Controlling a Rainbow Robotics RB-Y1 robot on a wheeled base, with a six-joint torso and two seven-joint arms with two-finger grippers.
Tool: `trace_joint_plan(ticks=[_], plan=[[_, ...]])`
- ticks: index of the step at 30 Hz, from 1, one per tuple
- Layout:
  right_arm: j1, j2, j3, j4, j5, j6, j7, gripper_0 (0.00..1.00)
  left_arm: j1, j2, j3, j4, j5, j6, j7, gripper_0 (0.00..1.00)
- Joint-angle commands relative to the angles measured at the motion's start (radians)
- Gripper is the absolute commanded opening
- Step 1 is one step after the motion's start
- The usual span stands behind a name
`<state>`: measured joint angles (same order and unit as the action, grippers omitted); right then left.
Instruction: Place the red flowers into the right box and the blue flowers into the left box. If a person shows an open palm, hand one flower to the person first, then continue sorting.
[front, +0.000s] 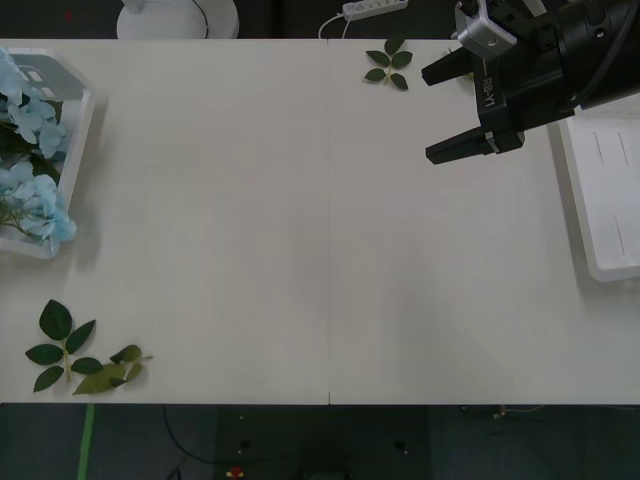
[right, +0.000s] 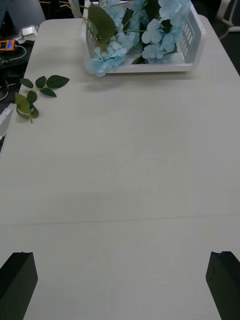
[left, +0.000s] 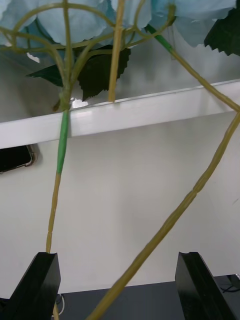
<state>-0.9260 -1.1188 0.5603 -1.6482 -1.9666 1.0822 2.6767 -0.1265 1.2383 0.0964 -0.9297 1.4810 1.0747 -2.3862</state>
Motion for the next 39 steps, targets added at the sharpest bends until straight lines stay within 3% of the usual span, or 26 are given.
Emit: trace_joint_plan(ticks=[1, 3, 5, 6, 10, 19, 24, 28, 35, 39], plan=[[-0.004, -0.033, -0.023, 0.001, 0.006, -0.010, 0.029, 1.00, -0.021, 0.030, -0.007, 0.071, 0.068, -0.036, -0.054, 0.73], [-0.004, -0.033, -0.023, 0.001, 0.006, -0.010, 0.029, 1.00, -0.021, 0.030, -0.007, 0.089, 0.108, -0.045, -0.096, 0.78], [-0.004, -0.033, -0.023, 0.001, 0.006, -0.010, 0.029, 1.00, -0.018, 0.032, -0.007, 0.092, 0.167, -0.035, -0.143, 0.89], [-0.004, -0.033, -0.023, 0.001, 0.006, -0.010, 0.029, 1.00, -0.010, 0.043, -0.006, 0.083, 0.196, -0.018, -0.163, 1.00], [-0.004, -0.033, -0.023, 0.001, 0.006, -0.010, 0.029, 1.00, 0.067, 0.092, 0.080, 0.029, 0.259, 0.071, -0.225, 1.00], [-0.004, -0.033, -0.023, 0.001, 0.006, -0.010, 0.029, 1.00, 0.504, 0.142, 0.542, -0.271, 0.377, 0.324, -0.269, 1.00], [-0.004, -0.033, -0.023, 0.001, 0.006, -0.010, 0.029, 1.00, 0.643, 0.135, 0.658, -0.416, 0.570, 0.341, -0.268, 1.00], [-0.004, -0.033, -0.023, 0.001, 0.006, -0.010, 0.029, 1.00, 0.587, 0.099, 0.572, -0.545, 0.694, 0.212, -0.255, 1.00], [-0.004, -0.033, -0.023, 0.001, 0.006, -0.010, 0.029, 1.00, 0.395, -0.005, 0.235, -0.830, 0.670, -0.228, -0.229, 1.00], [-0.004, -0.033, -0.023, 0.001, 0.006, -0.010, 0.029, 1.00, 0.245, -0.069, 0.063, -0.894, 0.578, -0.306, -0.212, 1.00]])
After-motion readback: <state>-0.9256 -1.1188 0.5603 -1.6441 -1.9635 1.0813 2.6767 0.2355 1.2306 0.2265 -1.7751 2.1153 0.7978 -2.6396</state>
